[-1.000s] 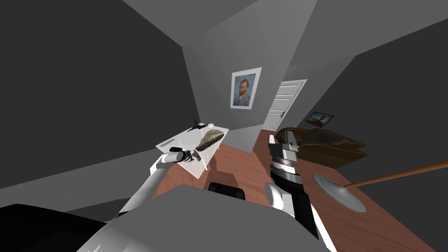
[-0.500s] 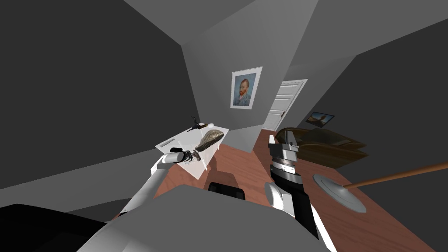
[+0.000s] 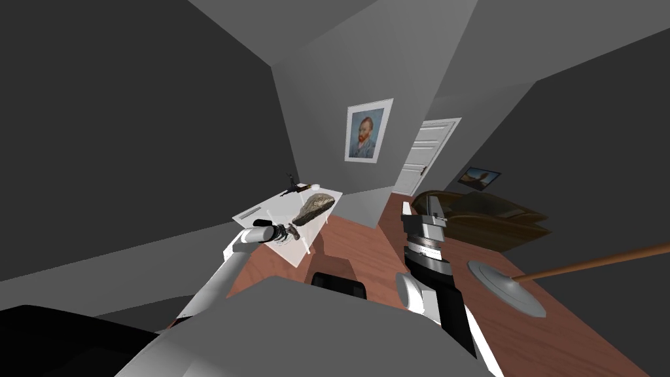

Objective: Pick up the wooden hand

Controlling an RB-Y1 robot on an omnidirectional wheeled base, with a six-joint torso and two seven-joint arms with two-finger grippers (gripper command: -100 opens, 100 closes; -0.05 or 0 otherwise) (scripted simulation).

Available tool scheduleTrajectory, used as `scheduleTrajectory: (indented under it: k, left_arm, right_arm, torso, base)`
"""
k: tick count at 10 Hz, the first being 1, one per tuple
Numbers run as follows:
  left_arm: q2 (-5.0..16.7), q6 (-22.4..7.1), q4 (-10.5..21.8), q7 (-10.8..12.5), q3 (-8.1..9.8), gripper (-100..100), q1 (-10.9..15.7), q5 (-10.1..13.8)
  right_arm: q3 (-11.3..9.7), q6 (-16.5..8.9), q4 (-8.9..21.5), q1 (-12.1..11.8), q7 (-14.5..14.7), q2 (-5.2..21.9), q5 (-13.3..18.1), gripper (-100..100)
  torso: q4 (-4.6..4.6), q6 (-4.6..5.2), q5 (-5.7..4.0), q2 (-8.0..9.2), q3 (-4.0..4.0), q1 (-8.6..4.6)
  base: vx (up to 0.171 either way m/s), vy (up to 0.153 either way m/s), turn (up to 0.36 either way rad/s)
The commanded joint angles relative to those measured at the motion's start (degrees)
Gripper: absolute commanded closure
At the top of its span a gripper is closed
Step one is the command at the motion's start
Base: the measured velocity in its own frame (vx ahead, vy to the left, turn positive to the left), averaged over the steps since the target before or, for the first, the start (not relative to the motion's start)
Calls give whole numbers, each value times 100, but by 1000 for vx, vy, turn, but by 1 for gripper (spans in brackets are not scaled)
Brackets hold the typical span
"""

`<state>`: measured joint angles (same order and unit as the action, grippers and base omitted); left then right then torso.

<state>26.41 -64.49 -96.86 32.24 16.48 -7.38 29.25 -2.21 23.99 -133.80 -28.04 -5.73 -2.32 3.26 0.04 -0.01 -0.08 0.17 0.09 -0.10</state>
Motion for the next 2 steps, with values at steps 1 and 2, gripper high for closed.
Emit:
scheduleTrajectory:
  k: [1,2]
  left_arm:
    - [0,0,0,0,0,100,0,0]
    - [4,-25,-16,9,2,0,-4,3]
  right_arm:
    - [0,0,0,0,0,0,0,0]
    - [0,0,0,0,0,0,0,0]
  torso:
    - [0,0,0,0,0,0]
    - [-1,1,2,-4,-2,3]
  base:
    - [-18,-8,4]
    - [0,0,0]
